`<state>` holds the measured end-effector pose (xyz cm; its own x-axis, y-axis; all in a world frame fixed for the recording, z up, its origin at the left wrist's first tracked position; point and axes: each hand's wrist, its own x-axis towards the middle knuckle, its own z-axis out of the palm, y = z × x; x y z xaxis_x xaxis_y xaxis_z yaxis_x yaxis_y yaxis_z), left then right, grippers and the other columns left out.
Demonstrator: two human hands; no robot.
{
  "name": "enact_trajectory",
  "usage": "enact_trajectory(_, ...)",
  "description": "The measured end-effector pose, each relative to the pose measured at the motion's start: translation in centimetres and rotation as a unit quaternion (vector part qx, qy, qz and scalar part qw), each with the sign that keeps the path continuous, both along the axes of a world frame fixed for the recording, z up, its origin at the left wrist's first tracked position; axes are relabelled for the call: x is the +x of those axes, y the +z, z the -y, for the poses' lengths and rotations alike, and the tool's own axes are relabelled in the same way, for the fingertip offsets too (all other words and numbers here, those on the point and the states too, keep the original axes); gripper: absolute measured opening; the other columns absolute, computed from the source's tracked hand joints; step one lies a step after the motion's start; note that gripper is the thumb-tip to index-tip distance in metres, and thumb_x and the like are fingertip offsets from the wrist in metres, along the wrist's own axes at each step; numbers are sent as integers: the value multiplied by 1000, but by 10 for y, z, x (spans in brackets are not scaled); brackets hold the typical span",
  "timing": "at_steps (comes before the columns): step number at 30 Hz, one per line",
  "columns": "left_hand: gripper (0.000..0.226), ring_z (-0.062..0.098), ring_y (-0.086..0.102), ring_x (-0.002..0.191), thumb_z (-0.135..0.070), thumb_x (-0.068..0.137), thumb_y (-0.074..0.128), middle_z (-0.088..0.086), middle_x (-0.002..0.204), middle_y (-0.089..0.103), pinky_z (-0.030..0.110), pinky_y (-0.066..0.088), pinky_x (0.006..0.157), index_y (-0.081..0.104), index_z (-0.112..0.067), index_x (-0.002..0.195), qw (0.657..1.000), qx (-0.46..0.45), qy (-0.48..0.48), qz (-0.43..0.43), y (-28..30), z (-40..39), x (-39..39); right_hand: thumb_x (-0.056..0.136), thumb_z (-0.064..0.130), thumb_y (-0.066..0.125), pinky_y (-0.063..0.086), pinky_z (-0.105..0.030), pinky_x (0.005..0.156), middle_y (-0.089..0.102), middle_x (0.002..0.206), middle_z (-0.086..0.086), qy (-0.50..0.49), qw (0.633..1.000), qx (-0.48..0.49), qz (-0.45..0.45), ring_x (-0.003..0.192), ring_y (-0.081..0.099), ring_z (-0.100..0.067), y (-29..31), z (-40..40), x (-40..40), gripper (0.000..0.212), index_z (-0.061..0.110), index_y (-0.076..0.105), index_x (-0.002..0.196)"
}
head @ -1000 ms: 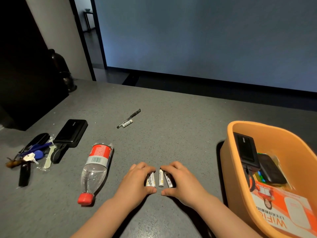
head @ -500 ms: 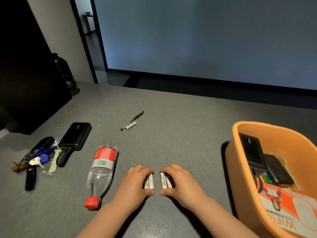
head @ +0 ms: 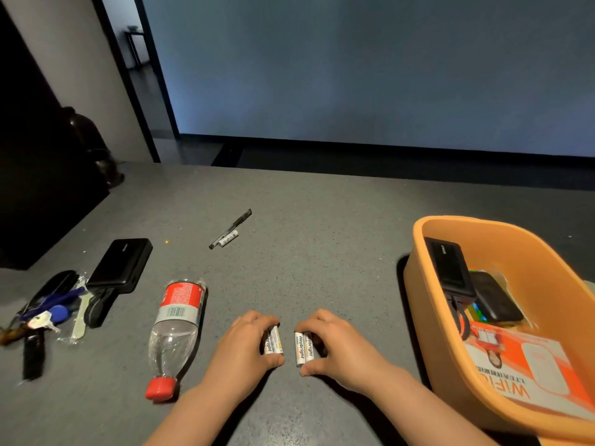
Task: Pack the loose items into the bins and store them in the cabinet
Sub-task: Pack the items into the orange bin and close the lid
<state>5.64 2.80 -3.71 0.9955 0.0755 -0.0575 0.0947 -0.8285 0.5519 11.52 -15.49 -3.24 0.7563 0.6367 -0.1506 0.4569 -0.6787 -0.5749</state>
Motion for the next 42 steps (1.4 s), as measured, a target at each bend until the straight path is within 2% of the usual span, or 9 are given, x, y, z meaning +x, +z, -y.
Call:
enact_trajectory(4, 62, 3, 52, 102, -34, 71, 80, -14, 115, 54, 11, 35, 79, 54, -30, 127, 999, -50, 18, 6, 7, 4, 1, 69, 33, 83, 43, -19, 77, 50, 105, 7, -41, 998, 35, -12, 92, 52, -10, 10, 5, -9, 57, 26, 58, 119)
enact_trajectory(7, 58, -4, 52, 86, -24, 70, 82, -17, 105, 53, 4, 37, 71, 58, -28, 123, 992, -111, 34, 54, 28, 15, 7, 70, 32, 82, 36, -12, 70, 45, 97, 16, -103, 990, 97, -3, 86, 49, -3, 35, 21, -15, 54, 28, 58, 119)
enact_trajectory(13, 52, -6, 52, 82, -17, 64, 84, -13, 96, 57, -1, 37, 70, 64, -31, 110, 970, -189, -3, 151, 81, 79, 31, 73, 33, 80, 42, -13, 75, 49, 109, 16, -177, 969, 148, 89, 94, 52, -2, 110, 92, -18, 51, 32, 57, 118)
enact_trajectory(17, 52, -2, 52, 85, -17, 66, 83, -14, 98, 56, 0, 37, 72, 61, -34, 110, 957, -225, -52, 173, 99, 134, 43, 75, 34, 78, 44, -14, 85, 49, 114, 18, -258, 955, 79, 121, 97, 51, 0, 128, 167, -4, 54, 34, 54, 123)
enact_trajectory(21, 56, -10, 49, 89, -21, 68, 83, -20, 101, 54, -2, 36, 71, 56, -38, 113, 956, -220, -88, 175, 102, 180, 61, 74, 30, 80, 45, -23, 79, 51, 116, 11, -308, 945, -37, 101, 97, 54, -8, 117, 224, 20, 55, 28, 54, 124)
enact_trajectory(24, 57, -14, 49, 93, -22, 69, 82, -20, 105, 53, -1, 36, 77, 57, -35, 119, 959, -206, -97, 172, 100, 206, 77, 71, 27, 83, 46, -32, 85, 54, 117, 2, -268, 953, -111, 85, 104, 55, -19, 102, 238, 52, 59, 22, 57, 123)
enact_trajectory(27, 59, -1, 51, 105, -26, 73, 79, -18, 115, 52, 18, 41, 91, 54, -31, 126, 965, -173, -104, 168, 99, 224, 91, 71, 25, 82, 45, -35, 90, 54, 122, -1, -222, 959, -159, 76, 111, 52, -22, 89, 232, 85, 62, 21, 55, 127)
enact_trajectory(35, 60, 2, 47, 109, -30, 76, 76, -22, 117, 47, 19, 38, 88, 50, -34, 129, 974, -113, -99, 167, 88, 233, 108, 63, 22, 88, 44, -29, 71, 64, 106, -2, -203, 964, -172, 18, 91, 58, -19, 61, 215, 128, 50, 16, 66, 107)
enact_trajectory(42, 62, 0, 44, 111, -36, 77, 74, -22, 124, 46, 23, 40, 95, 46, -38, 133, 976, -76, -146, 142, 88, 237, 109, 62, 23, 88, 49, -33, 87, 56, 119, 1, -221, 965, -140, 2, 106, 56, -20, 73, 224, 124, 68, 20, 58, 123)
